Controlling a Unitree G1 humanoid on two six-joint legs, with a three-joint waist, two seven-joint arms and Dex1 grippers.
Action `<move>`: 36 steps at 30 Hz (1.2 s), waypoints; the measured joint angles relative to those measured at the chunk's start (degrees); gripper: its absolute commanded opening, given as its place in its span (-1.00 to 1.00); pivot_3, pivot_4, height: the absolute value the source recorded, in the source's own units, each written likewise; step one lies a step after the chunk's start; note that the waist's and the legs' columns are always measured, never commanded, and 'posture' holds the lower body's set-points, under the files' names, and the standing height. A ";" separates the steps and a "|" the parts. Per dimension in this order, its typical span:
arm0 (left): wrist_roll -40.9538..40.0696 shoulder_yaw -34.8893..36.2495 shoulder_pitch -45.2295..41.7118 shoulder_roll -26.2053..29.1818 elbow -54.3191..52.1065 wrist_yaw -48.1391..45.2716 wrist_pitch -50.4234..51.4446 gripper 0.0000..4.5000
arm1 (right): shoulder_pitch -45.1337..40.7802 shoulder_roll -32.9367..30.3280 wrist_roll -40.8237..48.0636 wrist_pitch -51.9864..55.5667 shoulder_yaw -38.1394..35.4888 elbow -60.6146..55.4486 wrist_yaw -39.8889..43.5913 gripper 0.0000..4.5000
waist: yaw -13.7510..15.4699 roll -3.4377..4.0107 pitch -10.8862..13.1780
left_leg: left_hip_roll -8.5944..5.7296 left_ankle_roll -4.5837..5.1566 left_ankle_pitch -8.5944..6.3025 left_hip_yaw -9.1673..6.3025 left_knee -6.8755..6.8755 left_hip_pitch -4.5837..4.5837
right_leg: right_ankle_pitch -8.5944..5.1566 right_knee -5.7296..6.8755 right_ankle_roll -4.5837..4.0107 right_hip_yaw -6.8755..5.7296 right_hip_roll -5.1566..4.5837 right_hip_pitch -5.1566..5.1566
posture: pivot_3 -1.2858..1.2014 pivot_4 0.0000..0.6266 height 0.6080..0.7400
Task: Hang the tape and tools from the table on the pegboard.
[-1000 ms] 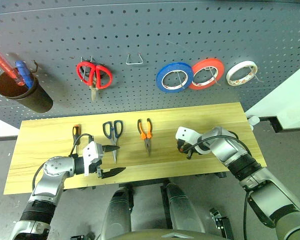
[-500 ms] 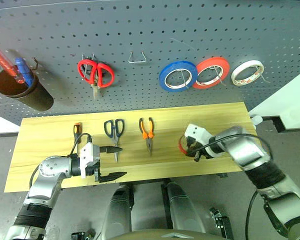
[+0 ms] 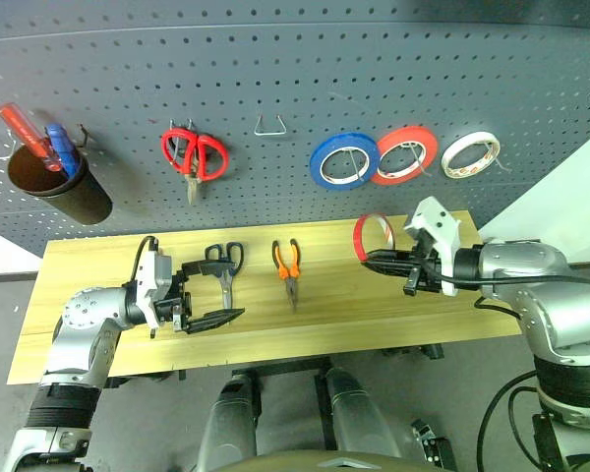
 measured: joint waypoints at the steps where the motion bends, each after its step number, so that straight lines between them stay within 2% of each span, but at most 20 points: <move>1: -0.53 0.18 -0.24 -0.01 -0.42 -0.09 0.11 1.00 | 0.10 0.13 1.58 0.00 -1.39 -1.03 -0.61 -0.98 | -0.13 -0.02 -0.43 | 0.00 -0.07 0.04 0.00 0.00 0.00 | 0.02 -0.02 0.00 0.00 -0.01 0.02 | 0.04 -0.70 1.00; 7: -3.62 2.36 -2.01 0.04 -3.27 0.32 2.20 1.00 | 1.01 -0.01 7.76 -1.99 -5.89 -4.62 -2.82 -0.98 | -1.25 -0.17 -2.80 | 0.00 -0.16 0.10 0.00 0.07 0.11 | 0.03 -0.02 -0.10 0.01 0.00 0.20 | 0.04 -0.78 1.00; 14: -5.43 4.06 -5.69 -0.76 -3.62 3.01 4.56 1.00 | -1.37 -0.29 11.77 -7.40 -10.24 -2.19 -6.47 -0.98 | -1.38 -0.17 -4.93 | 0.05 -0.21 0.15 0.00 0.08 0.26 | 0.11 0.01 -0.16 0.04 0.13 0.30 | 0.04 -0.84 1.00; 22: -9.49 5.57 -10.12 -0.03 -7.05 5.77 12.11 1.00 | -1.57 -1.28 6.49 -17.74 -3.99 6.60 -9.69 -0.98 | -1.28 -0.06 -6.22 | 0.05 -0.21 0.16 0.02 0.11 0.38 | 0.10 0.05 -0.16 0.06 0.15 0.45 | 0.05 -0.85 1.00; 25: -9.88 5.67 -10.59 -0.03 -7.59 6.12 13.44 1.00 | -2.31 -1.24 4.17 -21.28 -1.37 10.72 -10.53 -0.98 | -1.30 -0.02 -6.34 | 0.05 -0.21 0.16 0.03 0.02 0.72 | 0.09 0.03 -0.15 0.08 0.16 0.76 | 0.05 -0.86 1.00; 28: -9.88 5.81 -10.60 -0.11 -7.86 6.65 13.73 1.00 | -3.85 -0.57 1.78 -25.02 0.67 16.25 -11.35 -0.98 | -1.33 -0.03 -6.38 | 0.06 -0.21 0.15 0.04 -0.05 1.14 | 0.06 -0.02 -0.18 0.09 0.18 1.13 | 0.06 -0.86 1.00; 32: -9.80 6.19 -10.55 -0.19 -8.17 7.81 13.65 1.00 | -5.10 0.27 -2.25 -30.22 4.86 24.92 -12.18 -0.98 | -1.21 -0.01 -6.43 | 0.05 -0.21 0.16 0.04 -0.03 1.17 | 0.07 -0.01 -0.18 0.10 0.18 1.18 | 0.08 -0.86 1.00; 36: -9.73 6.33 -10.12 -0.18 -8.35 8.34 13.57 1.00 | -5.31 0.67 -4.11 -32.59 7.26 28.86 -12.11 -0.98 | -1.11 0.00 -6.44 | 0.05 -0.21 0.16 0.03 -0.02 1.16 | 0.08 0.00 -0.16 0.10 0.18 1.18 | 0.08 -0.85 1.00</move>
